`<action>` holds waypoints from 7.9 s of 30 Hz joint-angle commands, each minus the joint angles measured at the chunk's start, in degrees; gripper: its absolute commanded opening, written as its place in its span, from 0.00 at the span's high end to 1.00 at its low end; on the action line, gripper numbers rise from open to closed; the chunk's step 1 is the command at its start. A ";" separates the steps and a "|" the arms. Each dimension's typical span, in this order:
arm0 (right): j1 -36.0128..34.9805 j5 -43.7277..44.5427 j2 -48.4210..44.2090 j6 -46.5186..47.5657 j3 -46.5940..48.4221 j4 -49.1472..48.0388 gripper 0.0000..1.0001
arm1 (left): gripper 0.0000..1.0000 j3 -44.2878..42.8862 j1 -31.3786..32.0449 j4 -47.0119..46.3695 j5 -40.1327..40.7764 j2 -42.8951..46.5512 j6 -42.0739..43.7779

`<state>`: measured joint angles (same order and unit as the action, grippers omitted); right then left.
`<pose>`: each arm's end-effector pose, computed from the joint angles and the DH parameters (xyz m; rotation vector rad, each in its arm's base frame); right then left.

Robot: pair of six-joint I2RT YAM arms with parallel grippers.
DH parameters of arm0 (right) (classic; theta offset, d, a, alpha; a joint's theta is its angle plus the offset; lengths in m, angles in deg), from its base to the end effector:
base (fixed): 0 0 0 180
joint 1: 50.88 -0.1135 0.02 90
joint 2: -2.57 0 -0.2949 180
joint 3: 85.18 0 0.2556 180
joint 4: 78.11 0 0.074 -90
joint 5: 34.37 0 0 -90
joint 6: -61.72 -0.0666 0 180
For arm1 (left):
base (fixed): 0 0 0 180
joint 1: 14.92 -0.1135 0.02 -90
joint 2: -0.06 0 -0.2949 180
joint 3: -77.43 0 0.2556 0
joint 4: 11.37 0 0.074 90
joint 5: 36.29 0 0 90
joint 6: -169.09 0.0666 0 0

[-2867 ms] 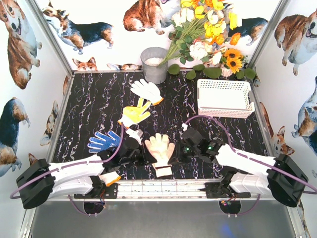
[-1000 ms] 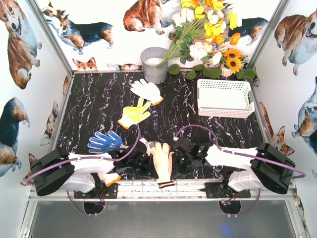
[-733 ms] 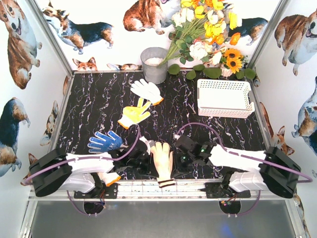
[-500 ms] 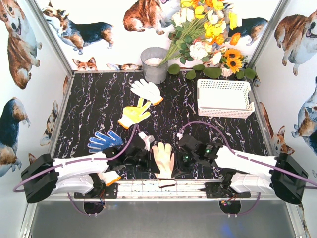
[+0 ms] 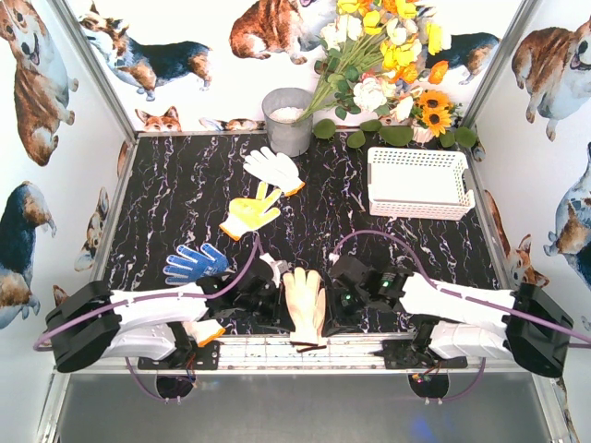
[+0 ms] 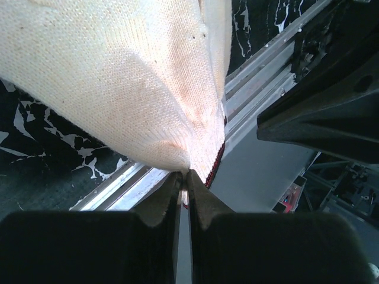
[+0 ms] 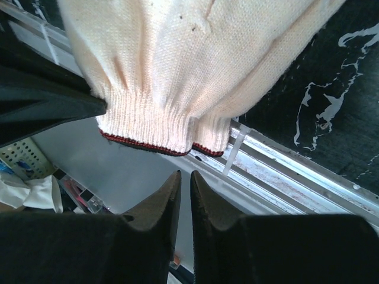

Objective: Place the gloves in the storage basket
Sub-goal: Adjust the glove at the center of the board, then pick up the glove from the center of the board.

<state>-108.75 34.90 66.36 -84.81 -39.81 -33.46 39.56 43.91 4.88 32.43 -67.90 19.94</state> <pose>0.0832 0.1768 0.1758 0.1644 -2.9604 -0.8897 0.0955 -0.2045 0.1603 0.2024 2.7936 -1.2293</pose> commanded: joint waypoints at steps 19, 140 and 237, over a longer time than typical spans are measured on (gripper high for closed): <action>-2.66 2.48 4.59 -6.93 -3.61 -12.52 0.65 | 0.91 0.49 0.44 -5.26 -2.44 -5.25 0.25; 4.12 7.87 1.16 -8.62 -11.75 -19.58 0.84 | 0.80 -2.03 3.93 -9.08 10.43 -14.38 3.29; 20.17 6.81 5.85 -28.87 1.50 -13.36 0.39 | 1.00 -4.92 22.47 -18.14 52.99 -13.32 42.71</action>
<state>-89.08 40.76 75.19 -112.90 -35.95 -42.99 33.83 66.23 -11.38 84.69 -83.03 65.12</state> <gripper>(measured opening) 0.573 0.040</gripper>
